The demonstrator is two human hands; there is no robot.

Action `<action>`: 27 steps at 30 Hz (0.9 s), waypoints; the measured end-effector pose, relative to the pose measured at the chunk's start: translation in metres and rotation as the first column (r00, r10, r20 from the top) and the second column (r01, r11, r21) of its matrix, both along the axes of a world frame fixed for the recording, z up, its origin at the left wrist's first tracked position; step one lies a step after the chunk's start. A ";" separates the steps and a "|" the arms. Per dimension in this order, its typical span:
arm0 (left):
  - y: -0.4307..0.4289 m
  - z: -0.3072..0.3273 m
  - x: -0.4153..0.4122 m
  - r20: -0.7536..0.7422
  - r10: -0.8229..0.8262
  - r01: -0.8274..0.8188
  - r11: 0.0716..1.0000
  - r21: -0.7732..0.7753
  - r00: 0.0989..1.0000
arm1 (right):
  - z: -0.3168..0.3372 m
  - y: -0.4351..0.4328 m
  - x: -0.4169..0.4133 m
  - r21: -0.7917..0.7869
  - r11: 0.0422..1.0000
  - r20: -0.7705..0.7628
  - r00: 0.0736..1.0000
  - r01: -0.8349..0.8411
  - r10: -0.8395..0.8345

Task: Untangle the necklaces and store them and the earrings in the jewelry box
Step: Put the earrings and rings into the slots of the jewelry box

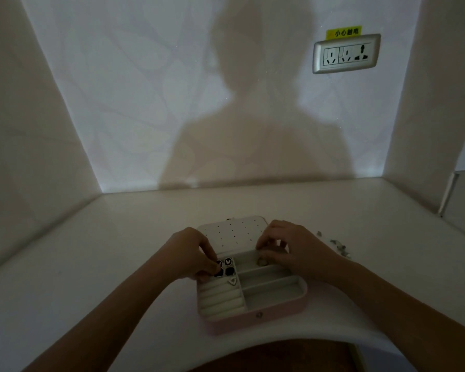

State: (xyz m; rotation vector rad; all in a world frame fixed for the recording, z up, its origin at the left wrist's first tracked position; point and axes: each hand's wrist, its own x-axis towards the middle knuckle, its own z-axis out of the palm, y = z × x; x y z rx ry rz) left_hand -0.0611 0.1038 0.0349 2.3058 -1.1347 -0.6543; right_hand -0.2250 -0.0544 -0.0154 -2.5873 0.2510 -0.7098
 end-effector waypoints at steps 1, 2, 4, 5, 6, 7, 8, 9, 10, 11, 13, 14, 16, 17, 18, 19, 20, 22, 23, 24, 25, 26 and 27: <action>0.001 0.000 0.000 -0.007 0.003 -0.003 1.000 -0.003 1.000 | 0.000 0.000 0.000 0.000 1.000 -0.001 1.000 0.000 0.000; 0.002 0.000 0.000 -0.015 0.005 -0.005 1.000 -0.007 1.000 | 0.000 0.000 0.000 0.000 1.000 -0.001 1.000 0.001 -0.001; 0.002 0.002 0.001 -0.035 0.012 -0.012 1.000 -0.020 0.999 | 0.001 0.001 -0.001 -0.002 1.000 -0.003 1.000 0.002 -0.002; 0.002 0.003 0.001 -0.041 0.014 -0.015 1.000 -0.027 0.999 | 0.001 0.001 -0.001 -0.006 1.000 -0.003 1.000 0.003 -0.003; 0.001 0.003 0.000 -0.041 0.012 -0.014 0.999 -0.031 0.999 | 0.002 0.001 -0.001 -0.006 1.000 -0.002 1.000 0.004 -0.004; 0.001 0.003 -0.001 -0.034 0.009 -0.011 0.999 -0.032 0.999 | 0.002 0.001 -0.001 -0.002 1.000 -0.003 1.000 0.003 -0.003; 0.001 0.003 -0.003 -0.019 0.005 -0.006 1.000 -0.028 1.000 | 0.002 0.001 -0.001 0.001 1.000 -0.004 1.000 0.001 -0.001; 0.001 0.003 -0.004 0.005 -0.002 0.002 1.000 -0.022 1.000 | 0.002 0.001 -0.001 0.003 1.000 -0.006 1.000 0.001 -0.001; 0.000 0.002 -0.005 0.035 -0.010 0.011 1.000 -0.015 0.999 | 0.002 0.001 -0.001 0.004 1.000 -0.009 1.000 0.001 -0.001; 0.000 0.002 -0.006 0.063 -0.017 0.018 1.000 -0.010 0.998 | 0.002 0.001 -0.001 0.004 1.000 -0.011 1.000 0.001 -0.001; -0.001 0.000 -0.007 0.100 -0.023 0.024 1.000 -0.006 0.995 | 0.001 0.001 -0.001 -0.001 1.000 -0.009 1.000 -0.002 0.002; -0.002 0.000 -0.007 0.110 -0.025 0.025 1.000 -0.002 0.994 | 0.001 0.001 -0.001 -0.002 1.000 -0.006 1.000 -0.004 0.004; -0.003 -0.001 -0.007 0.122 -0.027 0.026 1.000 0.011 0.992 | 0.000 0.000 -0.001 0.001 1.000 -0.006 1.000 -0.006 0.006; -0.003 -0.001 -0.007 0.126 -0.027 0.025 1.000 0.018 0.992 | 0.000 0.000 -0.001 0.001 1.000 -0.008 1.000 -0.007 0.007; -0.003 -0.001 -0.007 0.133 -0.027 0.024 0.999 0.023 0.991 | 0.000 0.000 -0.001 0.000 1.000 -0.007 1.000 -0.008 0.008; -0.003 -0.001 -0.007 0.141 -0.028 0.025 0.999 0.026 0.990 | 0.000 0.000 -0.001 -0.002 1.000 -0.006 1.000 -0.010 0.010; -0.004 -0.001 -0.007 0.149 -0.032 0.028 0.999 0.028 0.988 | 0.000 0.000 -0.002 -0.004 1.000 -0.006 1.000 -0.013 0.013; -0.004 -0.001 -0.007 0.164 -0.044 0.039 0.999 0.035 0.985 | 0.000 0.000 -0.002 0.011 1.000 -0.015 1.000 -0.014 0.015; -0.005 0.000 -0.007 0.167 -0.045 0.039 0.998 0.040 0.985 | 0.000 -0.001 -0.003 0.036 0.999 -0.026 1.000 -0.016 0.017; -0.005 0.001 -0.006 0.169 -0.040 0.033 0.998 0.045 0.985 | 0.001 -0.002 -0.004 0.067 0.998 -0.037 0.999 -0.017 0.019; -0.006 0.002 -0.006 0.186 -0.034 0.025 0.998 0.051 0.982 | 0.003 -0.004 -0.005 0.095 0.995 -0.051 0.999 -0.012 0.017; -0.007 0.003 -0.005 0.227 -0.033 0.020 0.998 0.057 0.973 | 0.007 -0.007 -0.008 0.121 0.993 -0.069 0.998 -0.003 0.011; -0.009 0.005 -0.004 0.279 -0.038 0.023 0.998 0.057 0.959 | 0.012 -0.012 -0.013 0.153 0.988 -0.097 0.995 0.015 0.000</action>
